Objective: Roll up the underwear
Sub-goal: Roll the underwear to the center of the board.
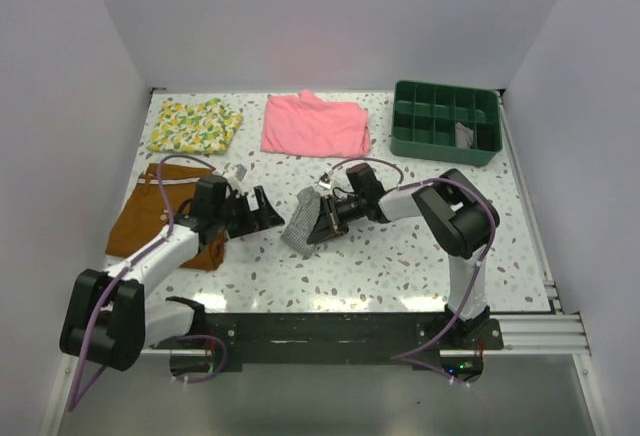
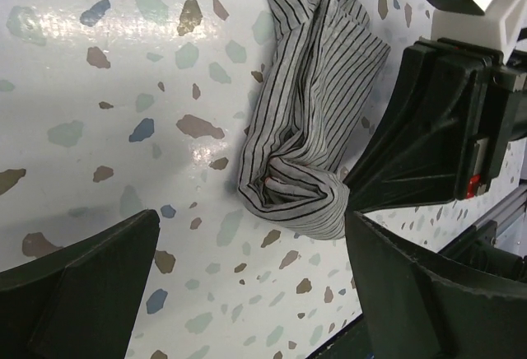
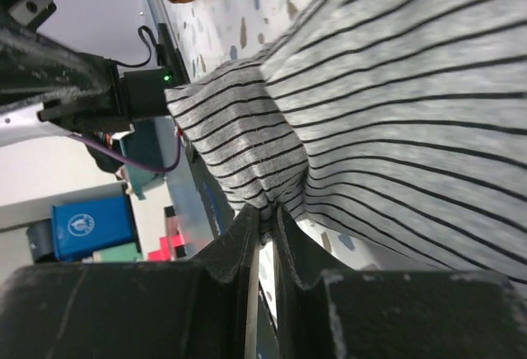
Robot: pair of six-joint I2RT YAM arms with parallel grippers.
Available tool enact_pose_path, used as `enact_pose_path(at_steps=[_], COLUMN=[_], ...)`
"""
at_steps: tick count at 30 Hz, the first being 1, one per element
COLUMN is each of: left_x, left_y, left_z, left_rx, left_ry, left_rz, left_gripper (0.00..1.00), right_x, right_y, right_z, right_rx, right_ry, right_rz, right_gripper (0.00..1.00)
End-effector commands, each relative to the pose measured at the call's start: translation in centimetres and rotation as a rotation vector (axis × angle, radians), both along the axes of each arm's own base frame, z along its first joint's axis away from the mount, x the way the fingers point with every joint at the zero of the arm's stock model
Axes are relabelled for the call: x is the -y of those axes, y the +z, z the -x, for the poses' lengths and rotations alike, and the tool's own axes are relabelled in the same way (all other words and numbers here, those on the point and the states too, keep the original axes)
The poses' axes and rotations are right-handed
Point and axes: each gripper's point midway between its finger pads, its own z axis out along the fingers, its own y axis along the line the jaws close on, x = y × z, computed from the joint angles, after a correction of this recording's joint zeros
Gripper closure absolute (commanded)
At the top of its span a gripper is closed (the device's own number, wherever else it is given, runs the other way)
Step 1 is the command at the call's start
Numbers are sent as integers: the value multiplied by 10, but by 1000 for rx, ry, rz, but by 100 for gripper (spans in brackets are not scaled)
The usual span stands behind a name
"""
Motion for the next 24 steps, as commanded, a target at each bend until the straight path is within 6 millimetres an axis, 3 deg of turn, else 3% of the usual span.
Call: enact_pose_path(at_steps=[1,3,7,12,15,21,24], left_x=[18,23,35,37,38,40,40], left_y=[5,-3,-1,-12,-19,-31,-36], left_z=[-4,3,-2,-2,0,2,3], left_rx=[68,43,79,70,65,47,38], left_ry=[-73,-92,-112,-114,-118,-117,-113], left_rz=[52,44,45,27,33,49,54], left_gripper=[0,0,1,3,9,38,42], right_x=[-1,0,0,-2,-3,-2,-1], right_y=[-3,-5,-4,-2,-2,-4,-4], right_z=[-4,-4,-6,-9,-11,-11,-11], right_rx=[-20,-20,-11,-5,0,4,5], right_ry=[7,7,10,15,18,22,24], right_rz=[37,50,60,54,56,68,70], right_gripper=[95,94,93,92,92,92,91])
